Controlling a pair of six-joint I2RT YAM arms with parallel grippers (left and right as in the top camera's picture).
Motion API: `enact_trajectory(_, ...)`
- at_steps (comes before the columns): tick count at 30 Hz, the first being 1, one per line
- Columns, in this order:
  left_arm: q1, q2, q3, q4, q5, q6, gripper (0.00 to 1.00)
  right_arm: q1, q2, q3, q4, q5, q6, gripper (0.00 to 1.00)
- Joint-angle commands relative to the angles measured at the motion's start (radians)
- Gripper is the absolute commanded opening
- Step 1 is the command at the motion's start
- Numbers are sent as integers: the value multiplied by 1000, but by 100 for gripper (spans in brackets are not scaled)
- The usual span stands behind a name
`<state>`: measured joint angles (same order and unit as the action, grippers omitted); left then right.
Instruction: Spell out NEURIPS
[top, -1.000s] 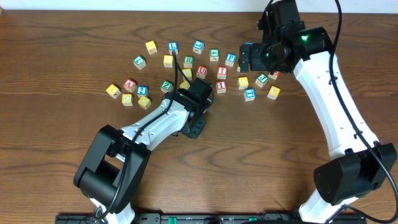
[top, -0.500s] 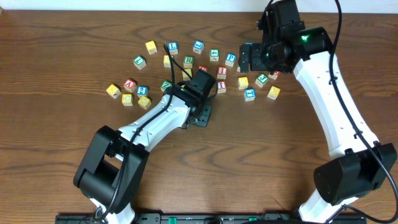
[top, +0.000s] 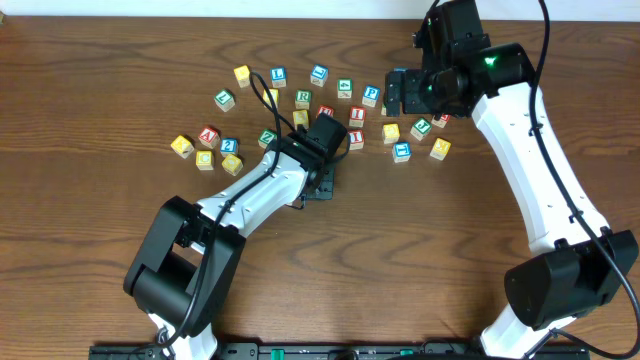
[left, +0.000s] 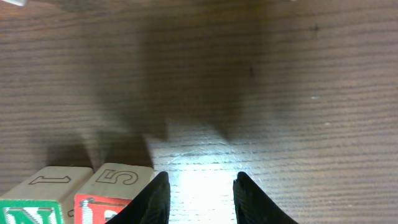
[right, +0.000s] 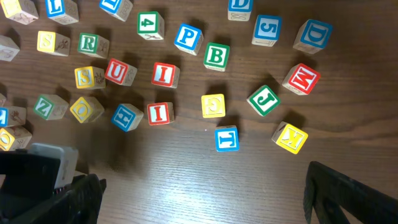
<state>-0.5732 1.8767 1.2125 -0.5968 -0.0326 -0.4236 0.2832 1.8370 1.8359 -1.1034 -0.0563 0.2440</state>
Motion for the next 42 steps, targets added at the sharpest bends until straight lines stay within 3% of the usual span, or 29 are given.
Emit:
enact_trajectory(1,1,12,2,-3,-33,-39,33,12,-13,17,-1,-3,-13,99)
enact_trajectory(42,0,13,2,-31,-85,-120,33,12,-13,17,-1,-3,-13,99)
